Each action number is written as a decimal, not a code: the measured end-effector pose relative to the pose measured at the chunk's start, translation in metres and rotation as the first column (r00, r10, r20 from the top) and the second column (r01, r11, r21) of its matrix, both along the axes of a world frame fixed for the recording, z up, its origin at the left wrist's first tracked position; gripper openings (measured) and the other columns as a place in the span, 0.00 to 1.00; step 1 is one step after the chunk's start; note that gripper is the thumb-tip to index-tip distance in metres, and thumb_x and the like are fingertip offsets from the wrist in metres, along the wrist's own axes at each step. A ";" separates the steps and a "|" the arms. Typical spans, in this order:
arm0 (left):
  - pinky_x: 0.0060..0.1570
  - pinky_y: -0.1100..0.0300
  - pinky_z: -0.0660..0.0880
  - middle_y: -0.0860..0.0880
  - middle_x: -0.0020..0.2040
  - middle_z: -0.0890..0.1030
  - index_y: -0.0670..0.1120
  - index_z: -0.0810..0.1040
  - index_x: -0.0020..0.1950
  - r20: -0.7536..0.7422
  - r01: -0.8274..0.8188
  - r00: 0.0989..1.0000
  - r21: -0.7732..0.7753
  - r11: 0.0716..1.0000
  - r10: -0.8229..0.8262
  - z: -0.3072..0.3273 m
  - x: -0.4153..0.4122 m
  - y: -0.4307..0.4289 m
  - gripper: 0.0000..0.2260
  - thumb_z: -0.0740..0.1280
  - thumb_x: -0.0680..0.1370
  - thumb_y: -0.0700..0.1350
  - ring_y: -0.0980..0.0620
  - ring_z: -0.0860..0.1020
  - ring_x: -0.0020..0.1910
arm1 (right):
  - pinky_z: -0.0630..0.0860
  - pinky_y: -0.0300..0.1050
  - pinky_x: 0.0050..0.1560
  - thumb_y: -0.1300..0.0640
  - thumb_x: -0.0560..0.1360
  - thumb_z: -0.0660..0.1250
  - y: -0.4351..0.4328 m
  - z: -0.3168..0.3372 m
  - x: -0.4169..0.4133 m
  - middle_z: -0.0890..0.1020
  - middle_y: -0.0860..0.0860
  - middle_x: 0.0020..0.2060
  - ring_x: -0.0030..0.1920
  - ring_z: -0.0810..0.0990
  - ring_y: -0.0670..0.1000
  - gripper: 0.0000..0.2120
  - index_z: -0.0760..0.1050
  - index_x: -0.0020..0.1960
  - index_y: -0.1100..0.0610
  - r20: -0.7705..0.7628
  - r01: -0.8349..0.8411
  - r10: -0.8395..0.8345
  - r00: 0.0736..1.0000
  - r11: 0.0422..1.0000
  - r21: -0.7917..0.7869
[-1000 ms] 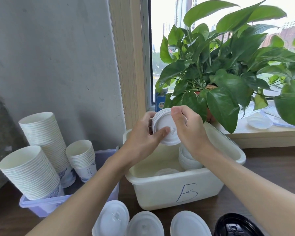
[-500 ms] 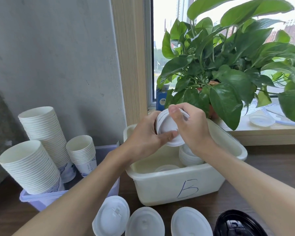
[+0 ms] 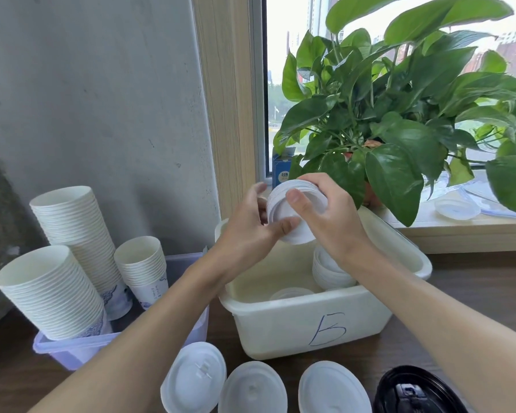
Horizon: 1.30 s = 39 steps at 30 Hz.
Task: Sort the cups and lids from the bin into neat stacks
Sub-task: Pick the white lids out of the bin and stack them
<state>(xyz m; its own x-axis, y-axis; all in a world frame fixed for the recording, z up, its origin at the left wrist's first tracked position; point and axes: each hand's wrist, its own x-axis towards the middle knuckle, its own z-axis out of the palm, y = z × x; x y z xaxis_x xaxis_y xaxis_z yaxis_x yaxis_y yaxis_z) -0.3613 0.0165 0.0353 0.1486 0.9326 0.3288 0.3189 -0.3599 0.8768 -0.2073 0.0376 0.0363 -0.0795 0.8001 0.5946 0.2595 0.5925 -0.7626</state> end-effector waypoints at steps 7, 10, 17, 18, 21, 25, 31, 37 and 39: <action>0.55 0.42 0.78 0.47 0.52 0.82 0.49 0.73 0.60 -0.039 0.045 0.998 0.024 0.999 -0.044 -0.003 -0.001 0.002 0.15 0.72 0.77 0.50 0.46 0.82 0.52 | 0.69 0.25 0.51 0.43 0.72 0.65 -0.002 0.000 0.001 0.79 0.42 0.52 0.53 0.76 0.35 0.21 0.75 0.61 0.52 0.032 -0.004 0.004 0.999 1.000 0.004; 0.56 0.42 0.77 0.46 0.54 0.82 0.47 0.75 0.63 -0.092 0.084 0.993 0.082 0.993 -0.076 -0.001 -0.001 -0.001 0.17 0.70 0.76 0.50 0.46 0.81 0.53 | 0.70 0.26 0.45 0.43 0.71 0.66 -0.003 0.002 0.002 0.82 0.45 0.46 0.47 0.79 0.37 0.15 0.79 0.51 0.51 -0.018 -0.007 0.007 1.000 1.000 -0.025; 0.56 0.47 0.78 0.46 0.56 0.82 0.45 0.75 0.66 -0.099 0.150 0.985 0.118 0.982 -0.139 0.000 -0.004 -0.001 0.16 0.69 0.79 0.44 0.48 0.80 0.54 | 0.70 0.29 0.36 0.35 0.68 0.64 -0.002 0.003 0.000 0.78 0.48 0.35 0.35 0.74 0.38 0.26 0.76 0.45 0.59 0.049 0.095 -0.098 0.994 0.994 0.046; 0.56 0.47 0.78 0.46 0.56 0.82 0.45 0.75 0.66 -0.096 0.155 0.985 0.119 0.981 -0.143 0.001 -0.004 -0.002 0.16 0.69 0.79 0.45 0.47 0.81 0.54 | 0.70 0.30 0.36 0.36 0.69 0.65 -0.002 0.004 0.001 0.78 0.49 0.35 0.35 0.74 0.39 0.25 0.76 0.45 0.60 0.058 0.100 -0.103 0.993 0.993 0.055; 0.55 0.51 0.78 0.46 0.56 0.82 0.45 0.75 0.67 -0.088 0.156 0.985 0.121 0.980 -0.145 0.000 -0.003 -0.001 0.16 0.69 0.80 0.43 0.48 0.81 0.54 | 0.70 0.30 0.36 0.40 0.71 0.64 -0.002 0.004 0.000 0.77 0.48 0.34 0.35 0.74 0.39 0.22 0.76 0.45 0.60 0.055 0.096 -0.100 0.993 0.994 0.060; 0.47 0.61 0.77 0.48 0.57 0.81 0.46 0.72 0.69 -0.068 0.133 0.990 0.129 0.983 -0.125 0.000 0.000 0.000 0.17 0.67 0.81 0.42 0.52 0.80 0.52 | 0.71 0.28 0.41 0.41 0.72 0.65 -0.001 0.003 0.000 0.81 0.47 0.41 0.41 0.78 0.38 0.19 0.78 0.50 0.57 -0.027 0.063 -0.062 0.998 0.998 0.030; 0.58 0.53 0.79 0.47 0.59 0.80 0.50 0.67 0.73 -0.052 0.102 0.994 0.032 0.994 -0.100 -0.003 -0.001 0.002 0.26 0.71 0.78 0.50 0.50 0.81 0.57 | 0.71 0.26 0.45 0.40 0.72 0.66 0.000 0.000 0.001 0.83 0.44 0.46 0.47 0.79 0.37 0.18 0.80 0.53 0.51 0.023 0.010 -0.010 1.000 1.000 -0.015; 0.41 0.62 0.80 0.43 0.51 0.83 0.43 0.79 0.59 -0.032 0.156 0.987 -0.002 0.988 -0.155 0.003 0.004 -0.004 0.14 0.73 0.77 0.48 0.51 0.84 0.46 | 0.65 0.28 0.31 0.46 0.78 0.63 -0.001 0.003 0.002 0.72 0.37 0.22 0.28 0.71 0.38 0.16 0.70 0.32 0.47 -0.054 0.083 -0.083 0.995 0.997 -0.010; 0.39 0.66 0.76 0.42 0.50 0.83 0.42 0.79 0.58 -0.033 0.137 0.990 0.031 0.990 -0.136 0.004 0.004 -0.005 0.13 0.72 0.77 0.47 0.53 0.83 0.43 | 0.63 0.30 0.30 0.50 0.80 0.62 0.001 0.002 0.001 0.69 0.37 0.20 0.26 0.68 0.39 0.23 0.66 0.26 0.44 -0.066 0.107 -0.108 0.992 0.994 -0.013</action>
<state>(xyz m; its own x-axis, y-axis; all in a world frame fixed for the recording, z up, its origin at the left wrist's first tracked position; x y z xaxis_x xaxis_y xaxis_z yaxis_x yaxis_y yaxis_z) -0.3570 0.0112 0.0392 0.2849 0.8915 0.3522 0.2915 -0.4306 0.8542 -0.2065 0.0391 0.0384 0.0468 0.8074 0.5881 0.2697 0.5567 -0.7857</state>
